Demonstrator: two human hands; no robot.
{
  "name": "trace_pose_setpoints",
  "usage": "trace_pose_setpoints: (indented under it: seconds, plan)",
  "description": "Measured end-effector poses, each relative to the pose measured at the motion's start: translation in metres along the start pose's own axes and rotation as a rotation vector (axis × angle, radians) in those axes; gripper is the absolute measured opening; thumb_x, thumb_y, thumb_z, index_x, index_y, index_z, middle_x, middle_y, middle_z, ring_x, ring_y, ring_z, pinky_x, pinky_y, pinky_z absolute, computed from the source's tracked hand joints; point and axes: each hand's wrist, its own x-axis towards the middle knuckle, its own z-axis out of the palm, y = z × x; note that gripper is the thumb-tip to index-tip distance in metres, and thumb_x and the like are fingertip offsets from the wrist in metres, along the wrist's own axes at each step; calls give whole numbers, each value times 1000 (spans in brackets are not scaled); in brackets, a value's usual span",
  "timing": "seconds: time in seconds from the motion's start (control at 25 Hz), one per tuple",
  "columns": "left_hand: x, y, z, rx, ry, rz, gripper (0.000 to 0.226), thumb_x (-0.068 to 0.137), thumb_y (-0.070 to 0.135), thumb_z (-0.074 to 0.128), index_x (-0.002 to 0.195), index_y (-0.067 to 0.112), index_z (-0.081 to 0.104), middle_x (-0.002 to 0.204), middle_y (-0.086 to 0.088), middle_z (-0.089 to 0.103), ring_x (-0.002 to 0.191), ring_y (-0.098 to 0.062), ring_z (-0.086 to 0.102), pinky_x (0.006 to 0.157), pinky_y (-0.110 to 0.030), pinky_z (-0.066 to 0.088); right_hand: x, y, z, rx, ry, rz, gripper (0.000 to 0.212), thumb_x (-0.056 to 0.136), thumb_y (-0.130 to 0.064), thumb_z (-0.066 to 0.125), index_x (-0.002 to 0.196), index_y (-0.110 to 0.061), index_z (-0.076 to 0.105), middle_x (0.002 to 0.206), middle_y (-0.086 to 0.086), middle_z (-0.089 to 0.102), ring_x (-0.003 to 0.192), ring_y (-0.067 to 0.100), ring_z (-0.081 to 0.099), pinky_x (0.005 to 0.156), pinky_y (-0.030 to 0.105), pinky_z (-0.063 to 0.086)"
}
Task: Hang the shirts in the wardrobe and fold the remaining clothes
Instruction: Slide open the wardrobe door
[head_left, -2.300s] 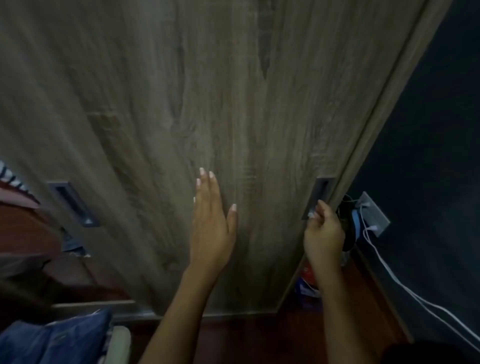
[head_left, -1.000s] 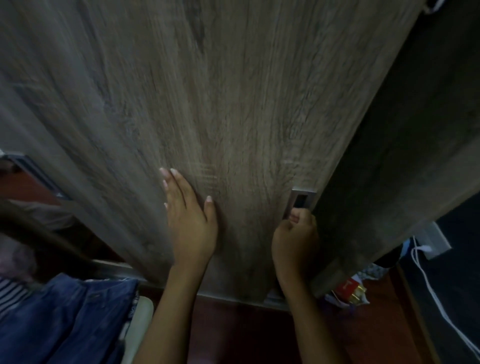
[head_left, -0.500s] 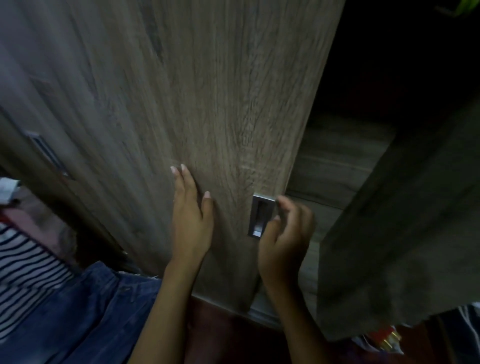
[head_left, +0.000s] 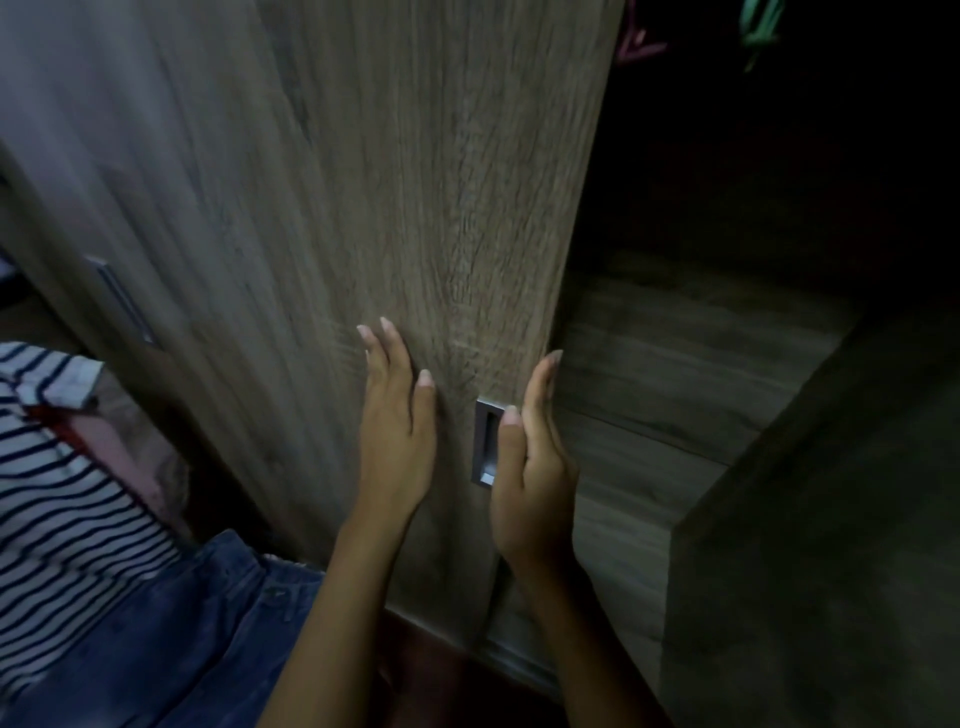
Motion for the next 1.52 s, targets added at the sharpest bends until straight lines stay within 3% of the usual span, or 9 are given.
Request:
trace_pose_setpoints:
  seconds: [0.2,0.36,0.56,0.76,0.96,1.16,1.32,1.48,1.52]
  plan:
    - [19,-18,-17,-9,0,-25,58,101,34,24,146,32,-11,156,7,-18,145,-12,-2,118,-45,12,8,-4,21,11,-128,-16,50,97,-34,26,142,-33,3,156,-3,17,142,5,22,116,26,26]
    - [36,-27,-31,15,2,-41,58,101,33,24,147,29,-11,156,4,-16,145,-15,-1,118,-44,12,16,-10,39,2,-153,-23,51,97,-32,27,142,-27,3,155,-1,19,141,6,25,113,15,24]
    - [55,-38,-49,69,-1,-74,58,101,33,24,147,26,-11,157,1,-15,145,-19,3,117,-43,14,21,-13,60,-53,-265,-37,56,99,-30,30,142,-27,-6,157,0,13,142,15,25,110,37,38]
    - [70,-53,-69,96,8,-114,59,101,36,23,147,24,-13,157,-2,-14,145,-23,5,117,-44,13,22,-21,85,-50,-387,-32,61,99,-29,31,141,-27,-13,159,3,4,145,18,18,114,41,31]
    - [83,-65,-86,100,10,-137,60,101,37,22,147,24,-14,157,-2,-14,145,-23,5,117,-45,13,26,-29,106,-92,-452,-30,63,98,-33,27,139,-27,-20,160,5,2,143,26,25,110,46,35]
    - [90,-70,-92,112,-14,-141,59,102,33,22,147,22,-14,157,-6,-14,145,-24,5,116,-42,13,29,-36,116,-128,-500,5,65,101,-24,34,136,-22,-21,147,-8,-24,145,14,-9,119,41,17]
    - [93,-72,-98,116,-25,-140,61,102,30,25,147,21,-14,157,-8,-13,145,-25,7,115,-39,14,30,-40,124,-156,-506,26,69,101,-24,35,135,-21,-25,145,-9,-28,142,11,-14,119,41,19]
    - [92,-67,-107,168,-74,-146,65,101,26,32,147,23,-13,157,-7,-14,143,-24,13,112,-36,17,33,-39,128,-189,-503,61,73,100,-27,35,136,-27,-29,153,-5,-21,145,24,16,112,47,32]
    - [90,-65,-109,169,-83,-132,65,100,26,34,147,24,-12,157,-6,-14,143,-23,15,111,-35,17,32,-38,127,-194,-505,91,72,101,-27,35,139,-25,-27,155,-4,-18,145,24,16,113,47,30]
